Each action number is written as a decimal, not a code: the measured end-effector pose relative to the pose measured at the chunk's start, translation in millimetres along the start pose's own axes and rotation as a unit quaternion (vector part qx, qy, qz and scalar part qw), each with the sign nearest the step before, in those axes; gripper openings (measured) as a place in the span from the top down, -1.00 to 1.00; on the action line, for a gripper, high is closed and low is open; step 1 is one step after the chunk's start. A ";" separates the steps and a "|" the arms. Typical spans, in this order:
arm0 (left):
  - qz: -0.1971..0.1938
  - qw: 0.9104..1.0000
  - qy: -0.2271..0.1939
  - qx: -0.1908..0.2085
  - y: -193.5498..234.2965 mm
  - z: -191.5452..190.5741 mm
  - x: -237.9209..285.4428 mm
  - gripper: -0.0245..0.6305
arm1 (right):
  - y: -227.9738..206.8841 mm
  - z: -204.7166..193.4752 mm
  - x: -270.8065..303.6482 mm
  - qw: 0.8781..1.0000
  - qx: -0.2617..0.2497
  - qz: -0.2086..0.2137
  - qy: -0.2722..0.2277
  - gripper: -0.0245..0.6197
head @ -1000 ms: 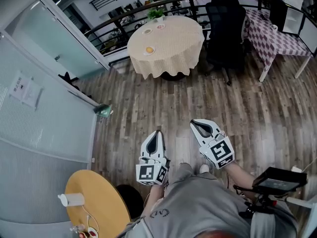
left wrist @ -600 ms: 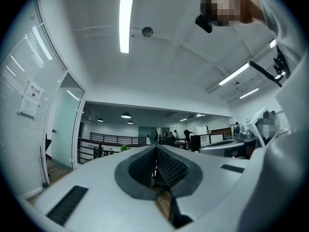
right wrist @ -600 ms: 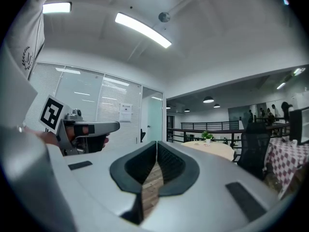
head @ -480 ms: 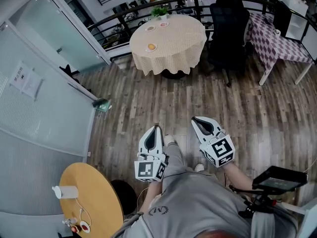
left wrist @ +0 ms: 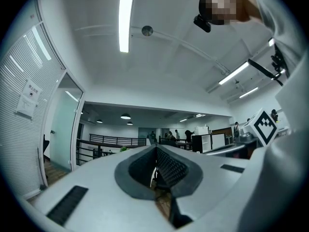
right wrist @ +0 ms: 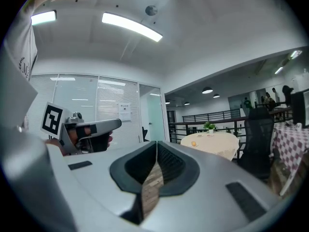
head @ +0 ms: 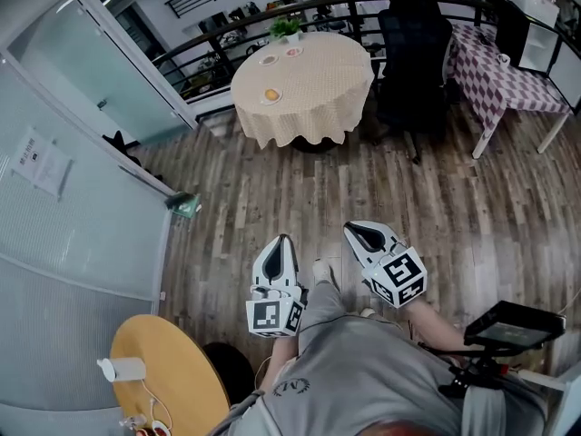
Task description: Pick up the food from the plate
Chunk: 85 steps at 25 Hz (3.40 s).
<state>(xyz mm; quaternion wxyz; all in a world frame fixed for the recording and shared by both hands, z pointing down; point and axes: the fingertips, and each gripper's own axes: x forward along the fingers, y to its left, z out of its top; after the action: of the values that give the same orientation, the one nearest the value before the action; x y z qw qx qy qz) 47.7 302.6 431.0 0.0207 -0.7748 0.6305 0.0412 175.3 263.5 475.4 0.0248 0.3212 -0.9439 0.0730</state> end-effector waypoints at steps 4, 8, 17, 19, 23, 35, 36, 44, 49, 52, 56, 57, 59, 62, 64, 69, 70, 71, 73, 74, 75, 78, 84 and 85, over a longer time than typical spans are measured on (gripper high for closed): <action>-0.002 1.000 -0.007 -0.007 17.1 -6.1 24.1 0.90 | -14.1 -0.8 23.3 1.000 0.002 -0.004 0.002 0.87; 0.006 1.000 -0.005 -0.018 46.6 -16.9 48.5 0.90 | -27.2 -6.1 59.2 1.000 0.005 -0.008 0.011 0.87; 0.027 0.999 -0.009 -0.046 135.4 -38.3 112.3 0.90 | -65.7 23.0 151.8 0.999 -0.023 -0.031 0.000 0.87; 0.022 0.998 -0.011 -0.050 149.7 -36.0 130.4 0.90 | -75.5 34.8 173.7 0.999 -0.029 -0.037 -0.005 0.87; 0.007 0.998 -0.007 -0.055 177.0 -35.9 162.4 0.90 | -89.1 49.2 217.4 0.998 -0.038 -0.042 -0.006 0.87; -0.044 0.997 -0.005 -0.067 258.0 -36.8 234.9 0.90 | -96.7 64.4 314.4 0.997 -0.029 -0.068 0.012 0.87; -0.044 0.997 -0.009 -0.069 264.9 -35.1 237.7 0.90 | -95.9 66.5 322.8 0.997 -0.031 -0.068 0.012 0.87; -0.050 0.995 -0.001 -0.090 311.0 -60.6 247.7 0.90 | -96.5 55.9 362.6 0.995 -0.028 -0.099 0.012 0.87; -0.056 0.994 0.005 -0.089 327.2 -70.6 254.9 0.90 | -105.6 48.4 362.1 0.992 -0.029 -0.124 0.022 0.87; -0.050 0.994 0.005 -0.094 334.6 -75.3 260.7 0.90 | -113.6 50.2 358.5 0.990 -0.028 -0.137 0.024 0.87; -0.055 0.994 0.001 -0.095 336.4 -72.1 265.1 0.90 | -117.4 56.1 360.8 0.988 -0.032 -0.146 0.024 0.87; -0.057 0.994 0.000 -0.093 336.0 -70.2 265.6 0.90 | -116.5 57.7 363.8 0.989 -0.034 -0.145 0.022 0.87; -0.058 0.994 -0.003 -0.091 336.6 -68.8 266.5 0.90 | -111.8 58.3 373.2 0.990 -0.037 -0.136 0.018 0.87; -0.050 0.994 -0.001 -0.096 340.3 -73.7 271.7 0.90 | -106.6 55.0 391.8 0.993 -0.043 -0.113 0.018 0.87; -0.043 0.994 0.003 -0.100 342.7 -77.3 275.3 0.90 | -106.8 53.0 402.4 0.994 -0.043 -0.099 0.021 0.87; -0.033 0.995 0.015 -0.090 359.5 -89.7 285.8 0.90 | -115.7 50.4 431.5 0.996 -0.037 -0.081 0.019 0.87; -0.027 0.995 0.017 -0.090 366.0 -93.0 289.2 0.90 | -117.9 49.5 438.1 0.996 -0.036 -0.078 0.018 0.87; -0.020 0.996 0.018 -0.090 372.6 -95.4 293.2 0.90 | -120.2 49.1 444.6 0.996 -0.035 -0.074 0.017 0.87; -0.009 0.996 0.020 -0.087 384.8 -98.0 302.1 0.90 | -125.9 48.3 457.3 0.997 -0.034 -0.068 0.017 0.87; -0.005 0.996 0.021 -0.085 390.0 -99.3 306.6 0.90 | -129.4 47.3 463.5 0.997 -0.032 -0.065 0.018 0.87; -0.002 0.996 0.022 -0.083 394.6 -101.3 311.5 0.90 | -133.7 45.8 469.7 0.997 -0.030 -0.063 0.018 0.87; 0.004 0.997 0.026 -0.077 405.3 -110.0 331.1 0.90 | -153.9 42.7 488.5 0.998 -0.025 -0.062 0.015 0.87; 0.001 0.996 0.033 -0.078 420.6 -120.6 390.5 0.90 | -204.9 46.8 529.8 0.997 -0.013 -0.073 0.013 0.87; -0.004 0.996 0.035 -0.078 421.2 -121.7 402.1 0.90 | -213.3 47.2 535.4 0.997 -0.011 -0.076 0.014 0.87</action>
<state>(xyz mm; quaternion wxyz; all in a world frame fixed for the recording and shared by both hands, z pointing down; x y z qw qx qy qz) -278.9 -185.7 524.4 -0.0612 -0.7774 0.6229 0.0632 -118.9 -233.5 504.9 0.0470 0.3907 -0.9170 0.0653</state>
